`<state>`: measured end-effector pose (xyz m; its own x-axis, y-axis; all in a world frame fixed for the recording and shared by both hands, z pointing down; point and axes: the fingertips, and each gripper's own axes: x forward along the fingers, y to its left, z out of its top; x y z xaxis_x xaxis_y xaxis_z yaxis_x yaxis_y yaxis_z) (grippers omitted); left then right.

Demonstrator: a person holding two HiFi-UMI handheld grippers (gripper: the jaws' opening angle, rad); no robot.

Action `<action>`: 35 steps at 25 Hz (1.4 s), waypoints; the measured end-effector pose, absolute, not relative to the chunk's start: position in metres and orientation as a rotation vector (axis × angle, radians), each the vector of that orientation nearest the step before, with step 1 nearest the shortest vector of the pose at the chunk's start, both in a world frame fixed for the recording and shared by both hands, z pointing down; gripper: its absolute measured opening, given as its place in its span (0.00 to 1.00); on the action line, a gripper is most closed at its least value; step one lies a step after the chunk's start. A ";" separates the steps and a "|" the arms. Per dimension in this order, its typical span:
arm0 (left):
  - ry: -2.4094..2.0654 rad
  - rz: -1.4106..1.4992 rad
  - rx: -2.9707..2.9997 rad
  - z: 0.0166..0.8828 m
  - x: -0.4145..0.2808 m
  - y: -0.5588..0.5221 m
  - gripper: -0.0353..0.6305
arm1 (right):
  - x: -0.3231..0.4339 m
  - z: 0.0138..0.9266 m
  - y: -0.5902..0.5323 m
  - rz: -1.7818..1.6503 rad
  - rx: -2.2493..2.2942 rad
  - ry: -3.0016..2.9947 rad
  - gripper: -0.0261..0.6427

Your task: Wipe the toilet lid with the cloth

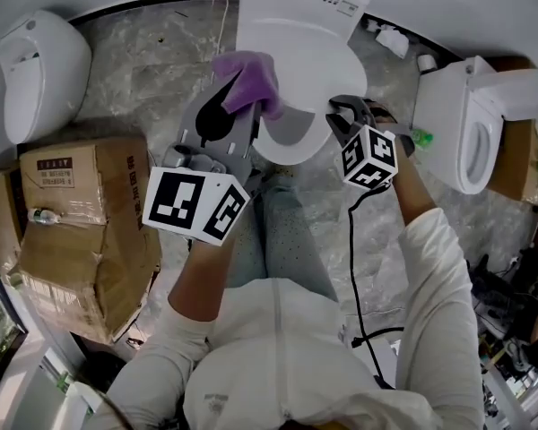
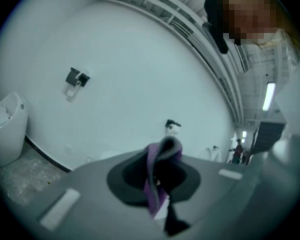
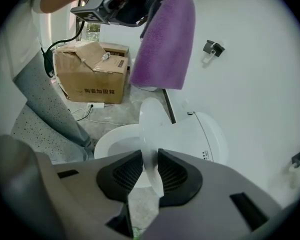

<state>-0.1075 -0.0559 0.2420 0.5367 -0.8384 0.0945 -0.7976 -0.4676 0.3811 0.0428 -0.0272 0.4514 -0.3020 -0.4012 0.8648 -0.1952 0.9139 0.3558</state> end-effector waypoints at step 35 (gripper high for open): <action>-1.284 0.007 2.310 0.368 -0.094 -0.039 0.07 | 0.022 0.611 0.104 0.342 0.289 -1.870 0.29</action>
